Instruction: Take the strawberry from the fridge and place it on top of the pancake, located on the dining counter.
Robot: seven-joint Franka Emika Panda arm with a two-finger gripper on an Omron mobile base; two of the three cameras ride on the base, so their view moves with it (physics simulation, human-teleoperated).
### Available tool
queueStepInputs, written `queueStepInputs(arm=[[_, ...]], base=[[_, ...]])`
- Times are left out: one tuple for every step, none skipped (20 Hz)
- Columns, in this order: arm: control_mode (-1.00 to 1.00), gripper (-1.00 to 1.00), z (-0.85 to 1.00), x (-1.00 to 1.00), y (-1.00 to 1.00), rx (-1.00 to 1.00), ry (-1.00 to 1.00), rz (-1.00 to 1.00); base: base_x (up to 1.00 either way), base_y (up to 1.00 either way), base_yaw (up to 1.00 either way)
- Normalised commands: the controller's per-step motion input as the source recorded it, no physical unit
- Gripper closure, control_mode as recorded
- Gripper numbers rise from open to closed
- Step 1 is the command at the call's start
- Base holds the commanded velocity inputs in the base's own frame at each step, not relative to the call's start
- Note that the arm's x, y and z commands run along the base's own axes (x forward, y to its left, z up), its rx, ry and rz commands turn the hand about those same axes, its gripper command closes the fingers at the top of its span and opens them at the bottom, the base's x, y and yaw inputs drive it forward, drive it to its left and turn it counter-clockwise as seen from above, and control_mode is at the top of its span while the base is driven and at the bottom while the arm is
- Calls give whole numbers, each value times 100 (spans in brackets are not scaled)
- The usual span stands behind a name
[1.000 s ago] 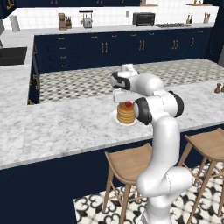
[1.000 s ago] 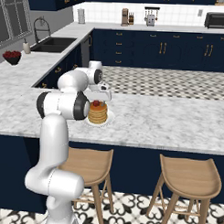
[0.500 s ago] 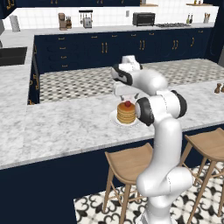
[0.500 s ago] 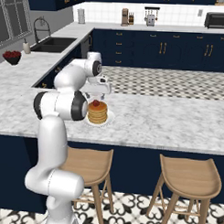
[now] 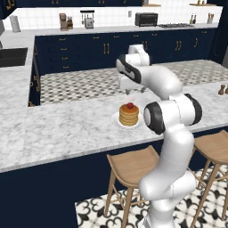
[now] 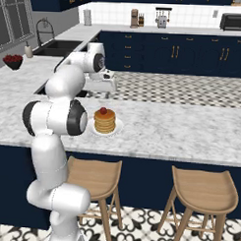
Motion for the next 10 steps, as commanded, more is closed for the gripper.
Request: queueStepInputs(arm=[[-100,-100,45,-100,0,0,-34,0],[-100,-100,46,-100,0,0,-34,0],[-100,-100,46,-100,0,0,-32,0],[-100,-100,42,-100,0,0,-33,0],[-100,-100,41,-100,0,0,-31,0],[-100,-100,36,-100,0,0,-33,0],[-100,-100,30,-100,0,0,-32,0],[-100,-100,29,-100,1,0,-33,0],[-100,-100,44,-100,6,0,-36,0],[-100,-100,32,-100,8,0,-32,0]], base=[[0,0,0],[0,0,0],[0,0,0],[0,0,0],[0,0,0],[0,0,0],[0,0,0],[0,0,0],[0,0,0],[0,0,0]])
